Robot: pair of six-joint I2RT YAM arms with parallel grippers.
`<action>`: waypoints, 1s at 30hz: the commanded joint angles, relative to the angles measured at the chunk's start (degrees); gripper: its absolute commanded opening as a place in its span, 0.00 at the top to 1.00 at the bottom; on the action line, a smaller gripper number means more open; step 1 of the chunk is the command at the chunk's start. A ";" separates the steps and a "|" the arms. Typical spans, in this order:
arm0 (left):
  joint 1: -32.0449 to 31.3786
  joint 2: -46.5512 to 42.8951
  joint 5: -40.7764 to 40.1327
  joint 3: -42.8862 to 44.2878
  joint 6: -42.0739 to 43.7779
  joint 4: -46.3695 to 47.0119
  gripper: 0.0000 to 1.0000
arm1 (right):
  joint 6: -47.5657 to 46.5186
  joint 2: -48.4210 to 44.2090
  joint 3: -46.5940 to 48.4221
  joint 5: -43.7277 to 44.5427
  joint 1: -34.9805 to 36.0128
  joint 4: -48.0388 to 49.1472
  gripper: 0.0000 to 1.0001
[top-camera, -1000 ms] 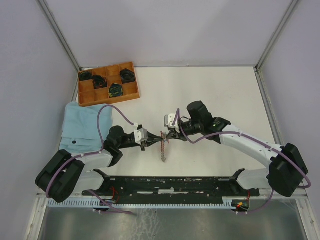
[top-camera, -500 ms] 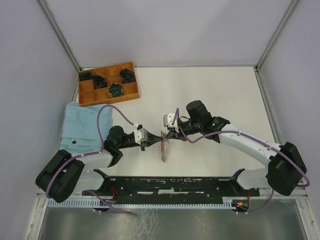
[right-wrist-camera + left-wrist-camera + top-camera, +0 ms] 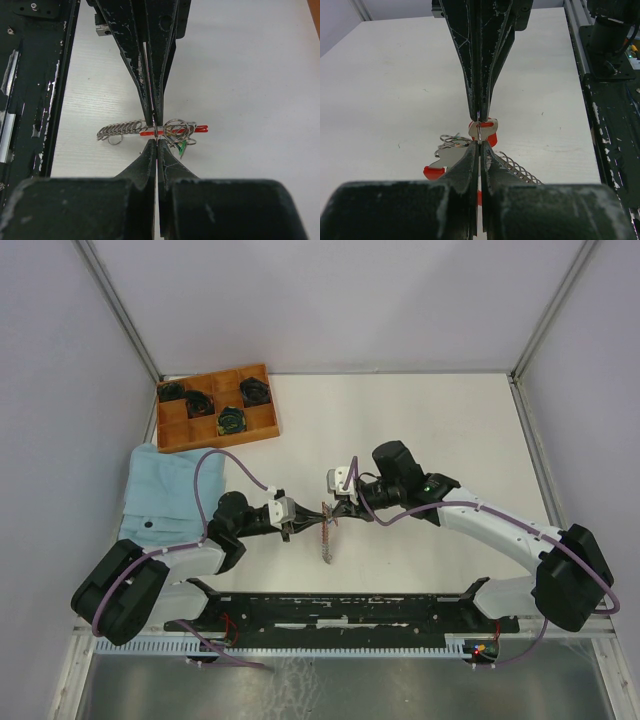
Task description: Put the keys on the keyring
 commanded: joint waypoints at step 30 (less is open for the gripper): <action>0.28 0.69 2.14 1.90 -3.50 6.73 0.97 | 1.53 0.65 2.49 -5.28 0.15 4.69 0.99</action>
